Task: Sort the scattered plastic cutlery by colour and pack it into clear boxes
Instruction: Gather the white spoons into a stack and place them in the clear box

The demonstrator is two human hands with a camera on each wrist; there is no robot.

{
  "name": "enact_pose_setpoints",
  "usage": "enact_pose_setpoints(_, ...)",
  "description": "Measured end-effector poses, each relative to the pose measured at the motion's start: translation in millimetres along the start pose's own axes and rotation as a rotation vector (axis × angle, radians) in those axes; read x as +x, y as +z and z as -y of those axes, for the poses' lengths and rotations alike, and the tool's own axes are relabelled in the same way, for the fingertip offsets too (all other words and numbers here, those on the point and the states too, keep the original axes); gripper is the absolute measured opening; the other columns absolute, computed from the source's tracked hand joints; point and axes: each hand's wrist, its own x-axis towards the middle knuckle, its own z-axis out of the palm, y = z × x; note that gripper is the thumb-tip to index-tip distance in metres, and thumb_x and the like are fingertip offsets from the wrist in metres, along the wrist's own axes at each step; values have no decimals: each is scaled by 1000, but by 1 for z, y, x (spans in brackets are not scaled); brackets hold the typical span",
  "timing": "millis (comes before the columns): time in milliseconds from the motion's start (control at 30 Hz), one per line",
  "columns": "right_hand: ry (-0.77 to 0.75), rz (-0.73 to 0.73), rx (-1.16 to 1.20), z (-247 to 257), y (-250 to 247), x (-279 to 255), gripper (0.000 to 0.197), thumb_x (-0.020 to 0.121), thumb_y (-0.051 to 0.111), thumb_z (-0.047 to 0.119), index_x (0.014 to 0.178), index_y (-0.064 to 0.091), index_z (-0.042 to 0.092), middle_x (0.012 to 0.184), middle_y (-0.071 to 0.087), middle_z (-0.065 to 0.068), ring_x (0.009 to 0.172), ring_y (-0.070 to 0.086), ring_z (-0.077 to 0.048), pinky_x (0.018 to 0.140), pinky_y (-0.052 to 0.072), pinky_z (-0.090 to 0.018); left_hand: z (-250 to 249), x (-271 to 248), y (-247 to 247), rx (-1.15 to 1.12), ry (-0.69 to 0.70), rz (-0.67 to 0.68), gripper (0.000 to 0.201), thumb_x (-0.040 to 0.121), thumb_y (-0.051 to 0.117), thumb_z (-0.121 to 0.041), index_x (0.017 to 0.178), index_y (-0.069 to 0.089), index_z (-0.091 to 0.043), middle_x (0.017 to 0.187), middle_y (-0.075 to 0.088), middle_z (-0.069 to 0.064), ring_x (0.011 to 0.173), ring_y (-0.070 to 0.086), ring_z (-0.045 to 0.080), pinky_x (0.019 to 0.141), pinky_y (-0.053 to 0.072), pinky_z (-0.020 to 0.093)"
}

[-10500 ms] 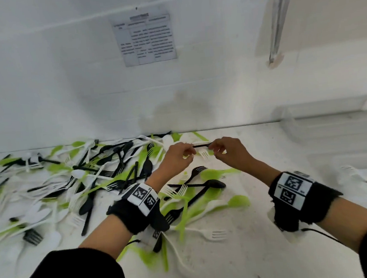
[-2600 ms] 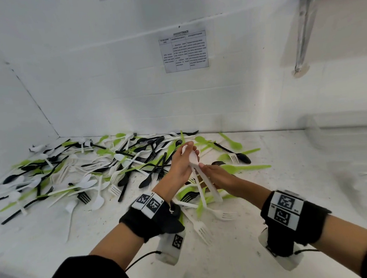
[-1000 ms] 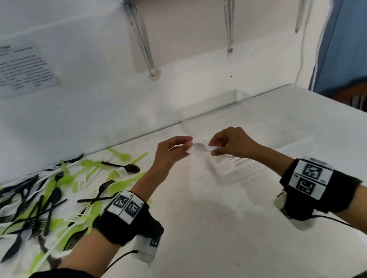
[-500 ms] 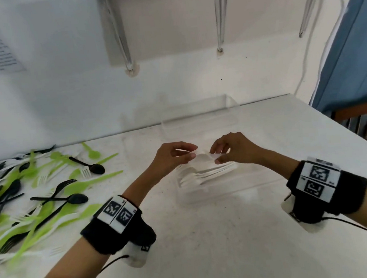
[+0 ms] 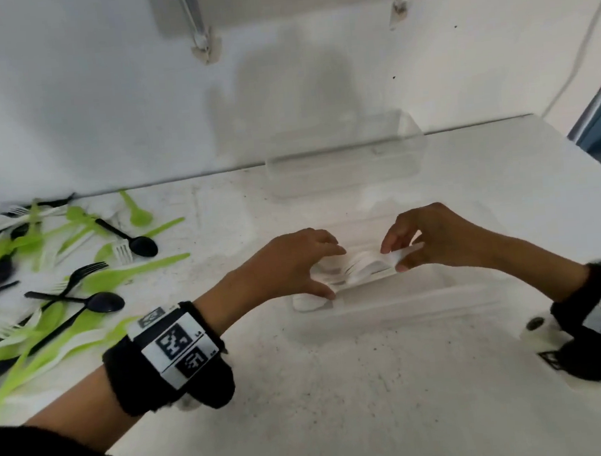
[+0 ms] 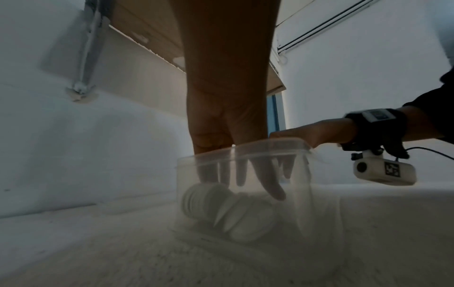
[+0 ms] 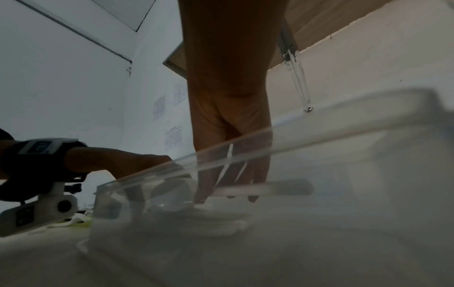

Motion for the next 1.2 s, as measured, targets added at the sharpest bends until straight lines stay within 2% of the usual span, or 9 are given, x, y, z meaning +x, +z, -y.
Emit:
enact_pose_setpoints(200,-5,56,53,4,10,8,31,61,84,5,81,70,24,85,69,0,77,63,-7,68,49,-10,1,2,4,95,36,58,73,77,69,-48,138,41,-21,139,43,-3,124,38,12,88,37,22)
enact_pose_setpoints(400,-41,66,58,6,10,4,30,62,84,8,82,70,25,83,67,3,79,61,-4,66,47,-8,6,5,2,14,55,42,59,82,66,-30,136,46,-17,136,49,-2,121,43,12,92,36,19)
enact_pose_setpoints(600,-42,54,-240,16,28,6,29,67,82,23,93,71,25,81,59,11,77,57,-7,69,46,-19,22,11,-10,-232,59,73,42,85,66,-13,126,58,-11,126,60,1,113,55,12,94,40,16)
enact_pose_setpoints(667,-22,37,-289,23,35,8,29,69,80,26,95,69,27,82,57,15,77,53,-4,65,41,-17,26,11,-10,-305,62,64,37,85,67,-12,122,61,-9,121,63,2,110,58,11,92,40,12)
enact_pose_setpoints(800,-9,25,-304,30,45,13,26,71,79,27,93,67,23,82,56,15,75,50,-4,59,36,-13,25,8,-8,-370,59,46,29,91,60,-17,119,64,-10,119,64,1,108,60,11,93,44,17)
enact_pose_setpoints(900,0,14,-332,36,53,20,23,71,78,30,85,61,23,80,53,13,74,49,-6,55,32,-12,22,4,-8,-346,24,85,42,85,67,-31,122,62,-12,125,60,-3,112,54,5,94,38,10)
enact_pose_setpoints(1000,4,-5,-369,39,58,24,26,72,76,32,79,52,24,81,50,11,76,48,-9,54,30,-14,20,3,-6,-253,38,98,51,79,72,-30,126,59,-14,127,57,-3,112,51,6,85,31,2)
enact_pose_setpoints(1100,1,-3,-398,39,55,22,27,74,74,35,92,58,23,91,49,9,89,47,-10,62,33,-22,17,1,-4,-151,34,91,49,83,70,-23,129,56,-14,130,54,0,115,49,11,85,29,6)
enact_pose_setpoints(1200,5,62,-374,33,44,16,48,72,77,32,115,58,24,110,49,4,105,44,-12,79,39,-24,16,-1,-3,-123,24,82,48,85,67,-21,131,54,-13,134,52,0,121,46,12,91,27,8)
